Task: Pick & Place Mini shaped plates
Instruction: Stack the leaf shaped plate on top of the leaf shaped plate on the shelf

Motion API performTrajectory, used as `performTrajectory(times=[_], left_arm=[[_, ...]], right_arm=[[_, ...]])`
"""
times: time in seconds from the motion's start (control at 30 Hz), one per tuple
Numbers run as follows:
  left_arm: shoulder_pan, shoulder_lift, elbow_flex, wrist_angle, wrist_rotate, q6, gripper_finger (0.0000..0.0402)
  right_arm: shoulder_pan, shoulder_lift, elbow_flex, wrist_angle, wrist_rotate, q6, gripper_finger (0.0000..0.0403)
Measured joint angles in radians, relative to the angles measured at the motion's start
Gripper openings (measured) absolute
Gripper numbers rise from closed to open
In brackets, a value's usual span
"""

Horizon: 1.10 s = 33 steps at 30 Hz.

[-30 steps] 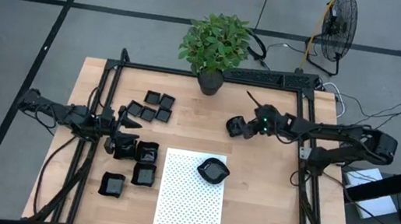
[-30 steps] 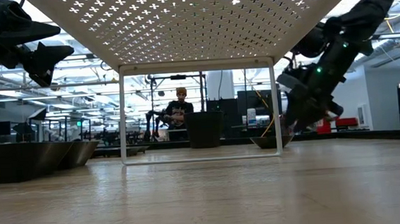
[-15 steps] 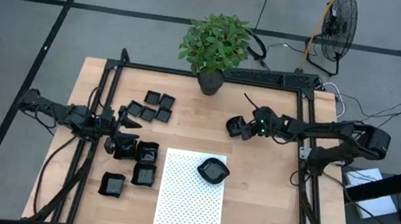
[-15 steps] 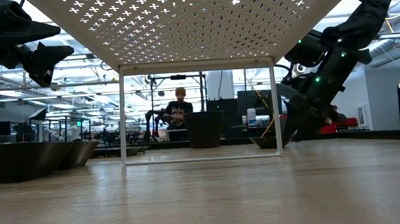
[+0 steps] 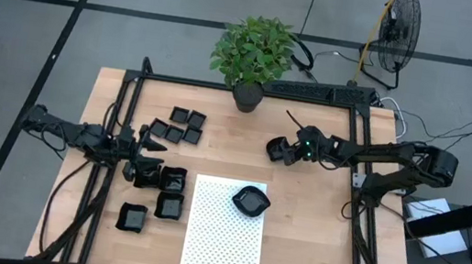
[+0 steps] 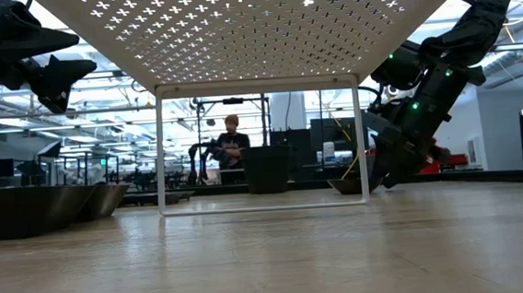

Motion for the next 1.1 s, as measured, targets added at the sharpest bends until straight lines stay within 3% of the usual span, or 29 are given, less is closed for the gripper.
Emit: performTrajectory(times=[0.23, 0.87, 1.1], left_arm=[[0.0, 0.0, 0.0, 0.0, 0.0, 0.0, 0.0214], [0.0, 0.0, 0.0, 0.0, 0.0, 0.0, 0.0214], [0.0, 0.0, 0.0, 0.0, 0.0, 0.0, 0.0214]], right_arm=[[0.0, 0.0, 0.0, 0.0, 0.003, 0.001, 0.0157], [0.0, -0.001, 0.001, 0.003, 0.003, -0.034, 0.0019], [0.0, -0.001, 0.001, 0.052, 0.003, -0.078, 0.0003]])
